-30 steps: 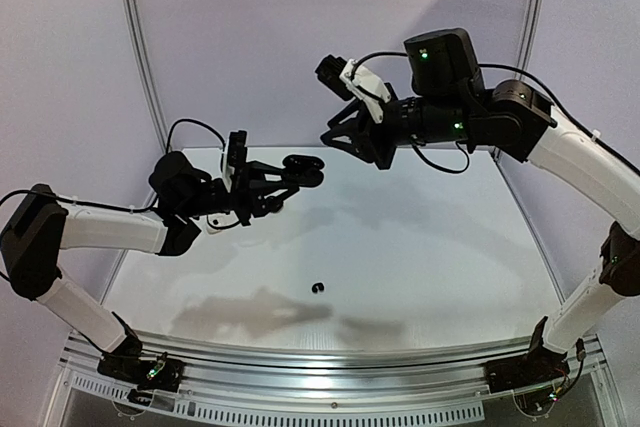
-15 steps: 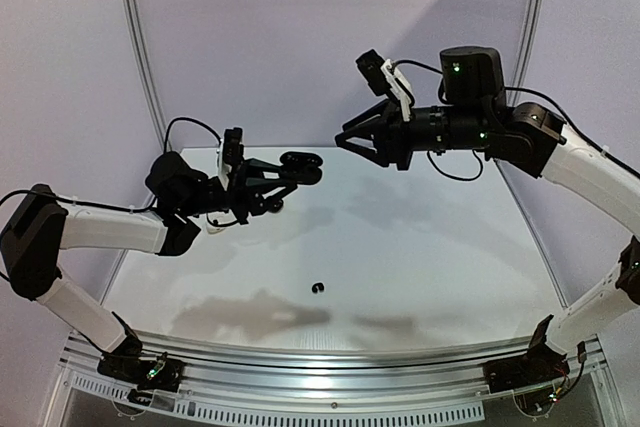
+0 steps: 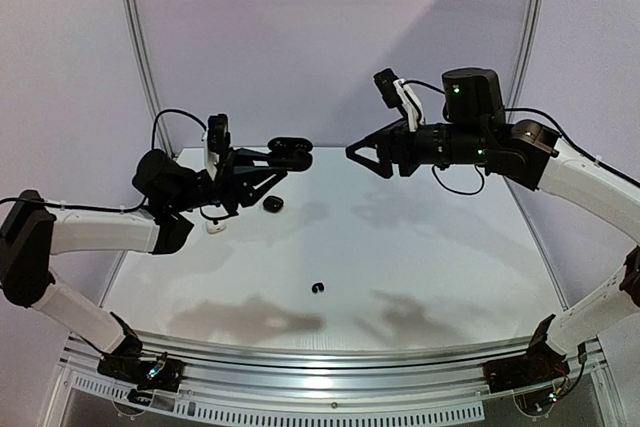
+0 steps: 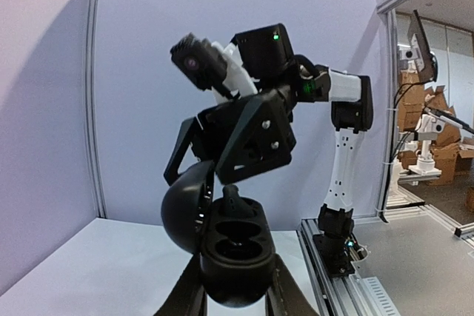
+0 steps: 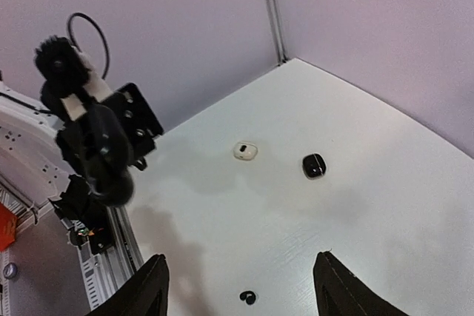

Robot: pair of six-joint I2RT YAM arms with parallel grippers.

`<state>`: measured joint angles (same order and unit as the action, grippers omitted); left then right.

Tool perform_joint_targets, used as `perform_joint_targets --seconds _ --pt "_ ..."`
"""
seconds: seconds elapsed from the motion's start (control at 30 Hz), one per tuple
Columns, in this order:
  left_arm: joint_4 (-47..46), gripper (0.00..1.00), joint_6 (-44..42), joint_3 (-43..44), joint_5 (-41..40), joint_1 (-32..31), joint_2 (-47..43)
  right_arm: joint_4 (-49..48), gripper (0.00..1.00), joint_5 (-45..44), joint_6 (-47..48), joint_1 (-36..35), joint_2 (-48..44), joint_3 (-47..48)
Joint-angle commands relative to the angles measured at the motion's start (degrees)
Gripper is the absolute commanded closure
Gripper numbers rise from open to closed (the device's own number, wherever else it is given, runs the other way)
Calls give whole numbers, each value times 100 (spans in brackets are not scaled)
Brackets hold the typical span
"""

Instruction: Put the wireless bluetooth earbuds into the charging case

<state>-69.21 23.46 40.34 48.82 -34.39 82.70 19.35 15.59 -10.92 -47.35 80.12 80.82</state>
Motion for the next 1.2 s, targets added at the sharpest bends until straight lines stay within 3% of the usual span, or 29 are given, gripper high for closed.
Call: perform_joint_targets --seconds 0.0,0.23,0.47,0.63,0.83,1.17 --pt "82 100 70 -78 -174 202 -313 806 33 -1025 -436 -7 379 144" --pt "673 100 -262 -396 -317 486 -964 1408 46 -975 -743 -131 1581 533" --pt "1331 100 -641 -968 -728 572 -1745 2263 47 -1272 -446 -719 3002 1507" --pt "1528 100 -684 -1261 -989 599 -2125 2355 65 -1171 -429 -834 3849 1950" --pt "1524 100 -736 -1415 -1085 643 -2311 2941 65 -1133 -716 -1087 4743 2657" --pt "1374 100 -668 -1439 -1103 687 -2210 3030 73 -1191 -1534 -1194 5166 2602"
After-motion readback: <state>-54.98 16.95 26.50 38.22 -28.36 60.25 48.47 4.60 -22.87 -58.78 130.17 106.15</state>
